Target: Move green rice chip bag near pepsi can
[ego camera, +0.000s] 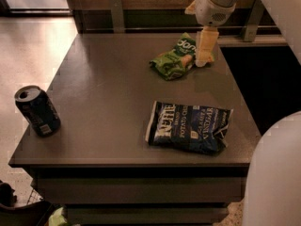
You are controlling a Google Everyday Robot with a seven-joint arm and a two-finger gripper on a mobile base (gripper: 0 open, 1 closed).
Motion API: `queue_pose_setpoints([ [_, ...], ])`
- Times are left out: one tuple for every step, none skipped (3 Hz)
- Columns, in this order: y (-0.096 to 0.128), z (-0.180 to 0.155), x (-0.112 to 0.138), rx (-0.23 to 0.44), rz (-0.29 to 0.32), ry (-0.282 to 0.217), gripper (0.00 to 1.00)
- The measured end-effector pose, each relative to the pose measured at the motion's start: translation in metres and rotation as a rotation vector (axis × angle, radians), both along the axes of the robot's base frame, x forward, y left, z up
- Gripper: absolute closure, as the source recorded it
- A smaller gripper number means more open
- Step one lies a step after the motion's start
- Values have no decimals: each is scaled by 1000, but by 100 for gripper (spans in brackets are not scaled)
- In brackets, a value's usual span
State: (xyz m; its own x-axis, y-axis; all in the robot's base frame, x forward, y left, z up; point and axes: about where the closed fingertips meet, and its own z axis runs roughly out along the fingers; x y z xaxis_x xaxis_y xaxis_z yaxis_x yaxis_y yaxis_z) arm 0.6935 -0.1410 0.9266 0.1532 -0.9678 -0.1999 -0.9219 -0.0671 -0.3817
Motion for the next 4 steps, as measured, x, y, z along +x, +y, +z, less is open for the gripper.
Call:
queue_pose_setpoints([
  [1, -15, 6, 12, -17, 33, 0],
  [4, -53, 22, 46, -35, 96, 0],
  [13, -81, 37, 94, -31, 133, 0],
  [26, -104, 49, 135, -16, 159, 11],
])
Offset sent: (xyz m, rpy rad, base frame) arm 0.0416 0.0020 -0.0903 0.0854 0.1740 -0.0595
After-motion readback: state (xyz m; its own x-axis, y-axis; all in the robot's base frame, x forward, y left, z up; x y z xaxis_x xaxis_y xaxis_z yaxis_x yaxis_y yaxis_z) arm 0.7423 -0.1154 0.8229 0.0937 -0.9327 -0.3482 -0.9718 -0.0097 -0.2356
